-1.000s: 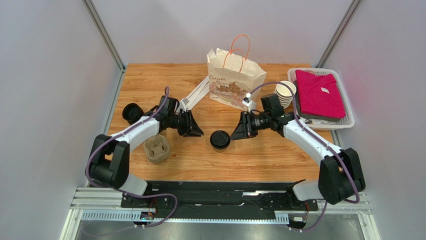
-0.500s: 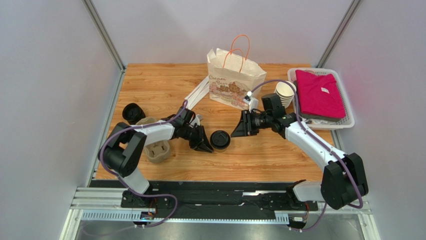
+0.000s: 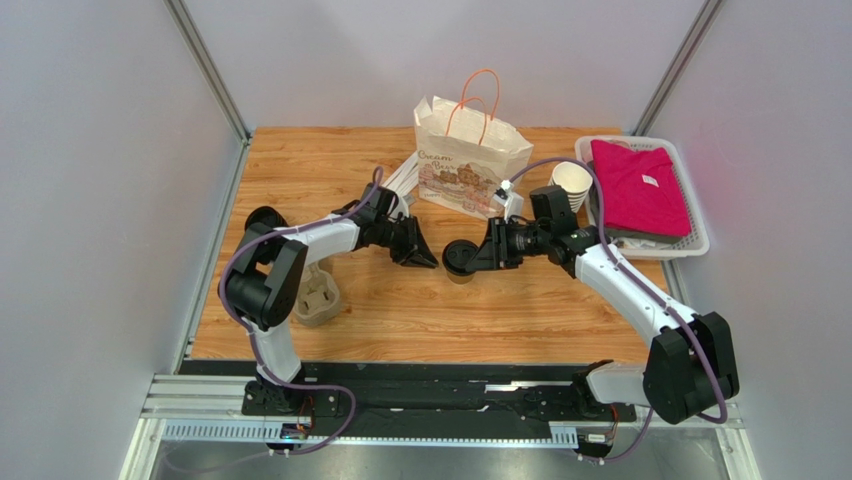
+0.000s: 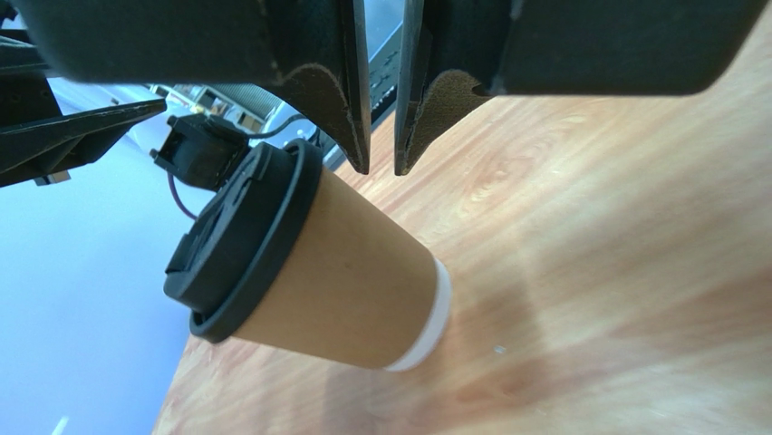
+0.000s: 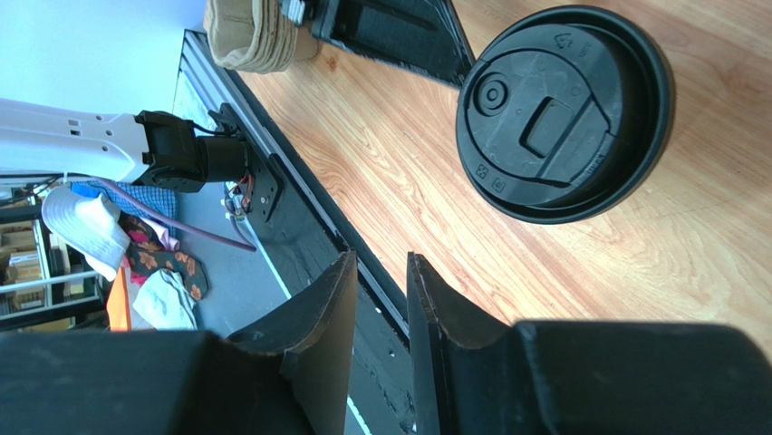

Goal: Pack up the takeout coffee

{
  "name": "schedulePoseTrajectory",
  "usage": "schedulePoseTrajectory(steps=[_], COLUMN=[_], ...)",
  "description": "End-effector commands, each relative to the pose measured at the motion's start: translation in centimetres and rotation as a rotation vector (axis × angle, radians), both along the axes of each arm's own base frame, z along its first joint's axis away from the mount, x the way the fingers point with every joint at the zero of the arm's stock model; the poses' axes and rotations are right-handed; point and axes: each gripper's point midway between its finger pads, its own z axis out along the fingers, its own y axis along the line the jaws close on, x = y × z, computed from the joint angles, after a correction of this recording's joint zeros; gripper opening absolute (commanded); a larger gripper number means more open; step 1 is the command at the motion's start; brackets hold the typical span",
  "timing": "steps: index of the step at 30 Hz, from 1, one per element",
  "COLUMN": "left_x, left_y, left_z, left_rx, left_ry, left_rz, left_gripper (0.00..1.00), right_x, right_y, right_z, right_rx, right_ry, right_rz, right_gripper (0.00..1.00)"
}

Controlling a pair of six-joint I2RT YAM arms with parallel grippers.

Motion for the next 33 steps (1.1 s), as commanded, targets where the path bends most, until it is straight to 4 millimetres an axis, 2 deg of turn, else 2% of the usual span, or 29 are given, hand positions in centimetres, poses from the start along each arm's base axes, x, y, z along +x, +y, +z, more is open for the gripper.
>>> schedulePoseTrajectory(steps=[1,2,4,6,8,11,15,18,24,33], left_x=[2.8,2.4,2.7,2.0,1.6,1.3,1.6,1.5,1.4,1.7], left_y=[1.3,1.5,1.4,0.6,-0.2,-2.1,-4.5,-5.4,-5.4,-4.4], left_z=[3.1,3.8,6.7,9.4,10.8,11.6,10.9,10.3,7.0,2.4], left_rx=[-0.069,-0.108,-0.188,-0.279,-0.332,-0.359,-0.401,-0.402,-0.355,-0.281], left_ry=[-0.125,-0.13,-0.206,-0.268,-0.27,-0.263,-0.21,-0.193,-0.108,-0.029], left_rz=[0.029,0.011,-0.009,-0.058,-0.067,-0.091,-0.088,-0.097,-0.072,-0.025], left_gripper=[0.26,0.27,0.27,0.27,0.28,0.28,0.27,0.26,0.24,0.21], right_x=[1.3,1.7,2.3,2.6,2.8,3.4,4.4,4.9,5.5,6.7], right_y=[-0.3,-0.2,-0.1,0.3,0.9,1.4,1.8,2.1,2.1,0.6], right_z=[1.8,2.4,2.7,2.9,3.5,3.3,2.5,1.6,-0.7,-5.1], right_rx=[0.034,0.05,0.086,0.116,0.159,0.186,0.179,0.175,0.155,0.123], right_ry=[-0.049,-0.04,-0.009,0.038,0.047,0.099,0.144,0.174,0.25,0.381], right_rz=[-0.021,-0.031,-0.036,-0.043,-0.032,-0.052,-0.056,-0.056,-0.071,-0.144], right_gripper=[0.3,0.3,0.3,0.3,0.29,0.29,0.26,0.23,0.2,0.16])
